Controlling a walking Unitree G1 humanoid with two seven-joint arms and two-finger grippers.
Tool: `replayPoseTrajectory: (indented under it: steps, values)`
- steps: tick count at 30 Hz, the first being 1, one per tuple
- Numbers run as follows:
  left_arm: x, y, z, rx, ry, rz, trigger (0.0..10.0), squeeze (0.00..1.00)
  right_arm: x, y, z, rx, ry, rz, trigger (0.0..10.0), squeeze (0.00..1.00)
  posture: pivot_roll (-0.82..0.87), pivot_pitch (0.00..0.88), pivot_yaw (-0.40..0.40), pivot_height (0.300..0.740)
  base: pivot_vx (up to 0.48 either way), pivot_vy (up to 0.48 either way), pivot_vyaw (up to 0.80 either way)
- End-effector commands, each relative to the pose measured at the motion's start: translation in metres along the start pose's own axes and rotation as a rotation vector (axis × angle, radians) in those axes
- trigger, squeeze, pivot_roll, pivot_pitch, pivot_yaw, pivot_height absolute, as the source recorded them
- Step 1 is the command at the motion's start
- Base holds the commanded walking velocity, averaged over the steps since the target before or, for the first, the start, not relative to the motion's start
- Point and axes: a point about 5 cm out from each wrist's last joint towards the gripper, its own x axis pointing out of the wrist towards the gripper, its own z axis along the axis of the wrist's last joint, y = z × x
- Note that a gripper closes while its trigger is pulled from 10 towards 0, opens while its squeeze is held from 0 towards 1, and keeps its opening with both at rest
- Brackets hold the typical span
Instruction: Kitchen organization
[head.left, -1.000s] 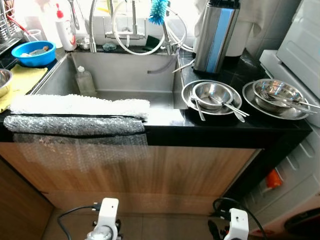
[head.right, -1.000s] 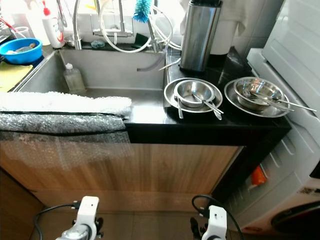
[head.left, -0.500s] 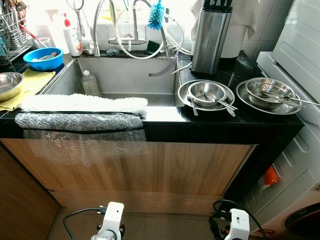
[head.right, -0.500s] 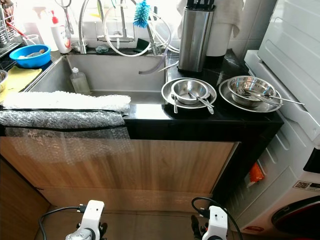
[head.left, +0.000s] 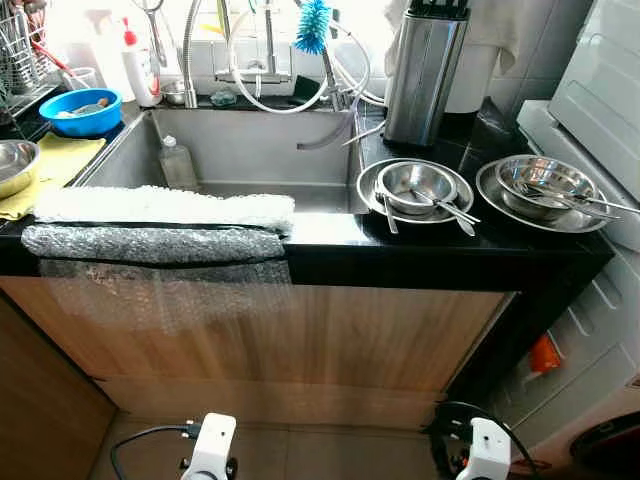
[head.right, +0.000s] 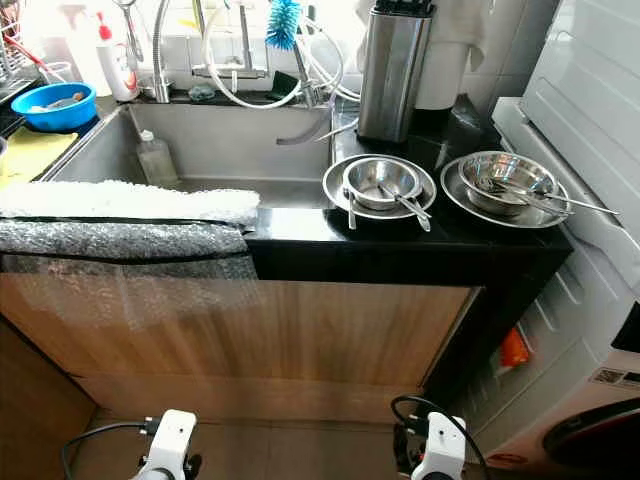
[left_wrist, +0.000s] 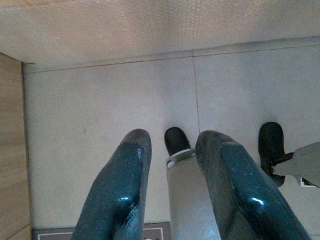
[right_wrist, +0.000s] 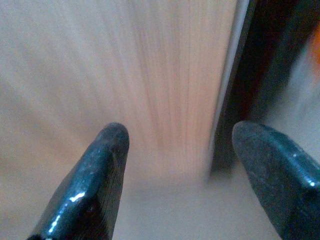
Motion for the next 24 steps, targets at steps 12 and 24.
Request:
replayPoseTrajectory:
  steps: [12, 24]
  values:
    - [-0.014, 0.078, 0.023, -0.073, -0.232, 0.066, 10.0, 0.0, -0.011, 0.004, 0.063, -0.05, -0.21, 0.028, 10.0, 0.0, -0.16, 0.0, -0.032, 0.74, 0.0, 0.0, 0.0]
    - [-0.02, 0.085, 0.07, -0.116, -0.504, 0.153, 10.0, 0.0, -0.017, 0.015, 0.114, -0.083, -0.323, 0.047, 10.0, 0.0, -0.17, 0.024, -0.017, 0.74, 0.0, 0.0, 0.0]
